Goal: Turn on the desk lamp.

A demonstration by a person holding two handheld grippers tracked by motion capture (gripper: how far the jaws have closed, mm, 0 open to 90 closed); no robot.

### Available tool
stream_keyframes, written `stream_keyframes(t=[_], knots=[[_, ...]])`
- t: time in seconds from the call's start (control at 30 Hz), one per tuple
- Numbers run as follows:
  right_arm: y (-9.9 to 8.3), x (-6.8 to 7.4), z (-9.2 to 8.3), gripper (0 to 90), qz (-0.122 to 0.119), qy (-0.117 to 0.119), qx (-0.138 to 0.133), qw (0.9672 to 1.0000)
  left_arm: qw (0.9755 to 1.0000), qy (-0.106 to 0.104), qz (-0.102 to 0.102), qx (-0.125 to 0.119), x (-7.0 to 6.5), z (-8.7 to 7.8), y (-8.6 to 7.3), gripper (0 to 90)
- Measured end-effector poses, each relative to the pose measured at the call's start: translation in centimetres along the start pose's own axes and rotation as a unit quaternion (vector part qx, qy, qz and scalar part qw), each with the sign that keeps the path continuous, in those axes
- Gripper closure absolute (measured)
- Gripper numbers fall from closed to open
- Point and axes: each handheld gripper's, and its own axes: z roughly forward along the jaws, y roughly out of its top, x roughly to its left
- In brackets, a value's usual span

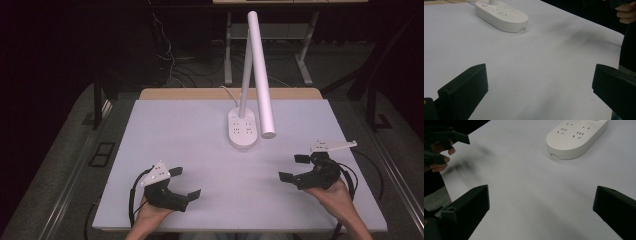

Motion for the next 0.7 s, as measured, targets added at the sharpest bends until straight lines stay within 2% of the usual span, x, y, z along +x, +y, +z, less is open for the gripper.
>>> stream_keyframes(t=[0.17, 0.5, 0.7], knots=[[0.5, -0.1, 0.1, 0.4, 0.000, 0.000, 0.000, 1.0000, 1.0000, 0.001, -0.001, -0.003, 0.0, -0.1, 0.0, 0.0], [2.5, -0.8, 0.6, 0.4, -0.008, 0.003, 0.014, 0.9999, 1.0000, 0.001, -0.001, -0.003, 0.0, -0.1, 0.0, 0.0], [3.7, -1.3, 1.0, 0.4, -0.009, 0.002, 0.013, 0.9999, 1.0000, 0.000, -0.001, -0.003, 0.0, -0.1, 0.0, 0.0]])
